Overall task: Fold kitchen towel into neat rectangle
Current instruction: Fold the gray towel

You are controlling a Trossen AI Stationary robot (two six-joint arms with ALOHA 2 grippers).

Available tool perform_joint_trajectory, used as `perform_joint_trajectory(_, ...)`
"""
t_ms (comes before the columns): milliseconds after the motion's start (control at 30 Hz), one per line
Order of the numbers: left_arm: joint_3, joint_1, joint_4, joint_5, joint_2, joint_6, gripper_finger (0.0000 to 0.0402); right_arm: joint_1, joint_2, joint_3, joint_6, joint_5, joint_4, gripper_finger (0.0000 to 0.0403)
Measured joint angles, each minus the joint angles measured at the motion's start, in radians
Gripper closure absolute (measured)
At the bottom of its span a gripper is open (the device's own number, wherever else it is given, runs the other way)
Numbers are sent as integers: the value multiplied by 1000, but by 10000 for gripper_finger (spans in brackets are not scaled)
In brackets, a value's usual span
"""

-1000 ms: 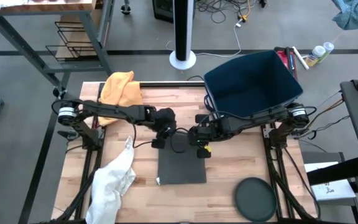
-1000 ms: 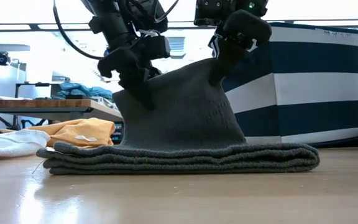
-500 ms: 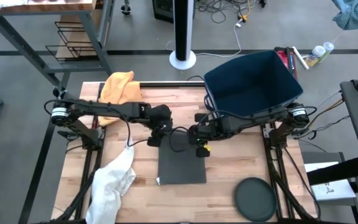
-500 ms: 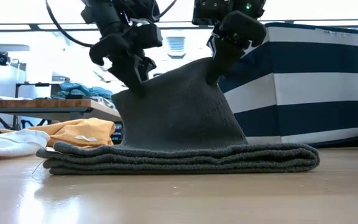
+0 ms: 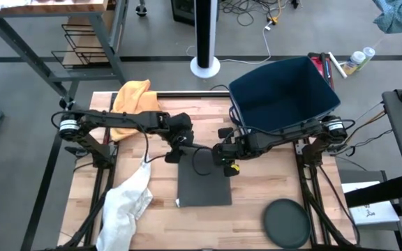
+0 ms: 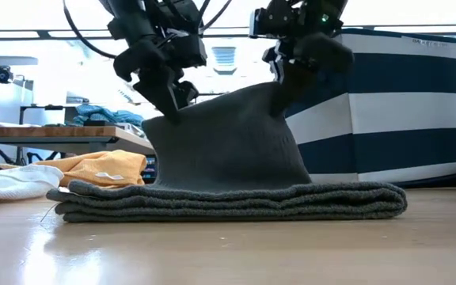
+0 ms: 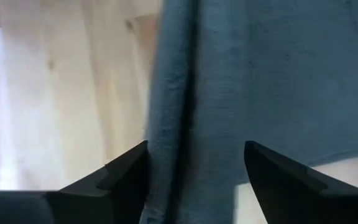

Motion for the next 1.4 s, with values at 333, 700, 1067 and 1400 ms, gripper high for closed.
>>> perform_joint_trajectory(333, -1, 3, 0, 4, 25, 14, 172, 15, 8, 0, -110, 22, 46, 400)
perform_joint_trajectory(700, -1, 28, -17, 2, 11, 56, 192, 66, 16, -1, -216, 49, 68, 400)
perform_joint_trajectory(1067, 7, 26, -76, 26, 14, 84, 154, 111, 21, 0, -303, 49, 75, 400)
perform_joint_trajectory(1400, 23, 26, -94, 28, 15, 108, 234, 114, 27, 0, -312, 50, 83, 400)
